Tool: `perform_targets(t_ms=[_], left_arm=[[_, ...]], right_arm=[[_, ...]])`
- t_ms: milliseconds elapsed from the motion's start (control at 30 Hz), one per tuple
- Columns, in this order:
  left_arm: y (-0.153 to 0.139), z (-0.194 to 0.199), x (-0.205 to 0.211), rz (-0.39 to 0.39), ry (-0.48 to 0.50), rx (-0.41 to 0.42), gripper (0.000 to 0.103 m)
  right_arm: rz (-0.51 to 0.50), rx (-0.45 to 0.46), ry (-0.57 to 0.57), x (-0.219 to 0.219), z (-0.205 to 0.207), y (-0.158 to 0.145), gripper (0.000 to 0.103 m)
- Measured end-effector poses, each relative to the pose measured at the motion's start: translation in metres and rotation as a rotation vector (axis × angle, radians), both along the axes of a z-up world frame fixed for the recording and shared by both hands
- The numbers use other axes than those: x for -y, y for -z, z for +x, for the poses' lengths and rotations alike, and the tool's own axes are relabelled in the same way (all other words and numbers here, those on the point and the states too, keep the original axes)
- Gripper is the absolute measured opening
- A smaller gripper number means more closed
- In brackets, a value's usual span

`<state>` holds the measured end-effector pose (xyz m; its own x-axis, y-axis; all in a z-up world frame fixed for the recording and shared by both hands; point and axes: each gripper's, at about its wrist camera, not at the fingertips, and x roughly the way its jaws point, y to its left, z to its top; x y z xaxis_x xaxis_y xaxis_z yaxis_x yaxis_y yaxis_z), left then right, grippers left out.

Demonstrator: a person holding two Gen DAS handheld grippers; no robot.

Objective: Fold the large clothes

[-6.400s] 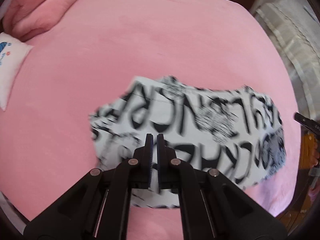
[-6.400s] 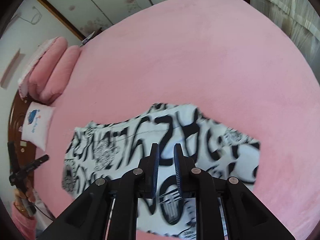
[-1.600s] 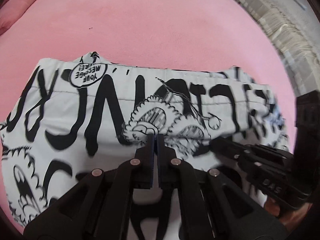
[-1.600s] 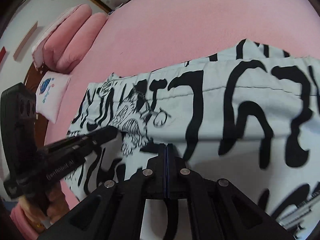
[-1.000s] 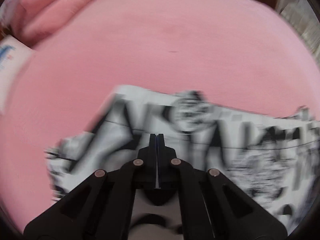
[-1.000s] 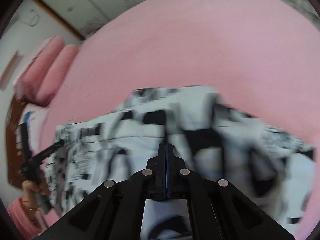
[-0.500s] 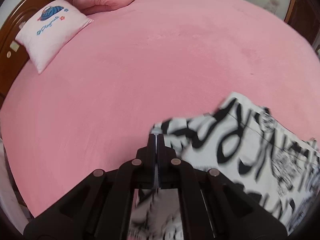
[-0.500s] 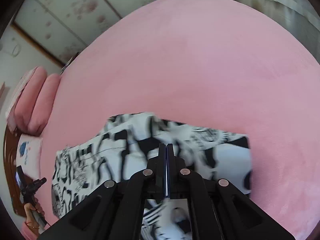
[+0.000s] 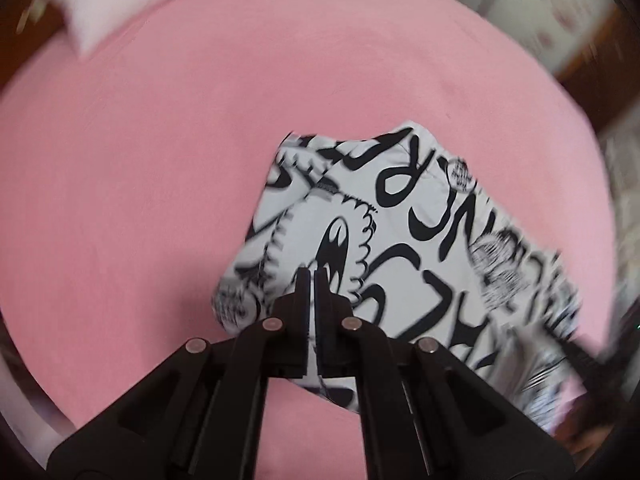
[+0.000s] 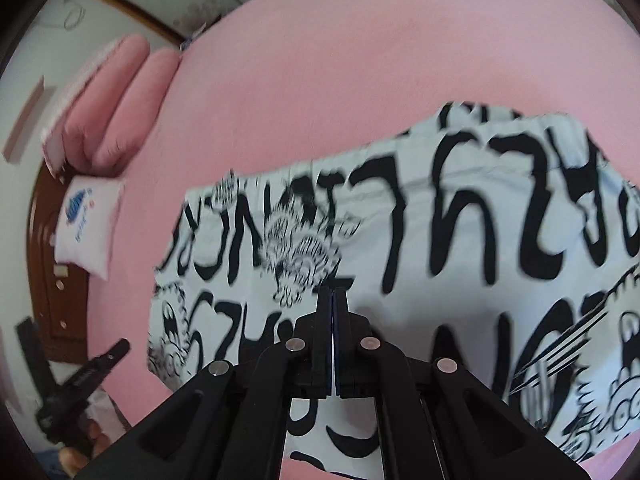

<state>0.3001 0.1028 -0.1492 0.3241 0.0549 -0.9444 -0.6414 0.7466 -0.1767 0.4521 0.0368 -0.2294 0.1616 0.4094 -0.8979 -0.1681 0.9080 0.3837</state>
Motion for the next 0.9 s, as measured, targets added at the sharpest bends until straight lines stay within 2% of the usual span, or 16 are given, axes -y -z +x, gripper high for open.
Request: perform_targets(t_ms=[67,167,233,333,400,533,600,633,667,700,733,900], left_arm=[[0.002,-0.014,-0.013,-0.067,-0.068,0.001,0.001],[0.007,-0.034,-0.029,-0.114,-0.138,0.012,0.001],[0.012,-0.048,-0.035,-0.129,-0.179,0.006,0.001],[0.028,-0.07,-0.042,-0.238,-0.23,0.03,0.001],[0.045,-0.083,-0.041,-0.341,-0.231,0.032,0.001],[0.073,-0.092,-0.029,-0.449,-0.179,0.06,0.001],[0.085,-0.094,-0.024,-0.489,-0.169,0.075,0.008],[0.092,-0.093,-0.023,-0.5,-0.176,0.081,0.025],[0.097,-0.095,-0.022,-0.511,-0.194,0.091,0.052],[0.102,-0.096,-0.022,-0.515,-0.211,0.104,0.062],[0.104,-0.098,-0.023,-0.517,-0.23,0.125,0.066],[0.125,-0.098,-0.035,-0.582,-0.284,0.189,0.067]], right_arm=[[-0.044,-0.048,0.024,-0.006,-0.006,0.015,0.0],[-0.053,-0.125,0.065,-0.002,-0.011,0.049,0.0],[-0.057,-0.106,0.054,-0.001,-0.015,0.06,0.0],[-0.055,-0.1,0.051,0.002,-0.017,0.065,0.0],[-0.053,-0.126,0.066,0.007,-0.015,0.067,0.0],[-0.09,-0.156,0.063,-0.003,-0.007,0.074,0.0],[-0.117,-0.145,0.036,-0.005,-0.006,0.072,0.0],[-0.124,-0.139,0.028,-0.008,-0.008,0.072,0.0],[-0.132,-0.132,0.018,-0.009,-0.009,0.072,0.0],[-0.135,-0.128,0.015,-0.009,-0.009,0.071,0.0],[-0.135,-0.126,0.016,-0.009,-0.009,0.072,0.0],[-0.125,-0.129,0.033,-0.008,-0.009,0.07,0.0]])
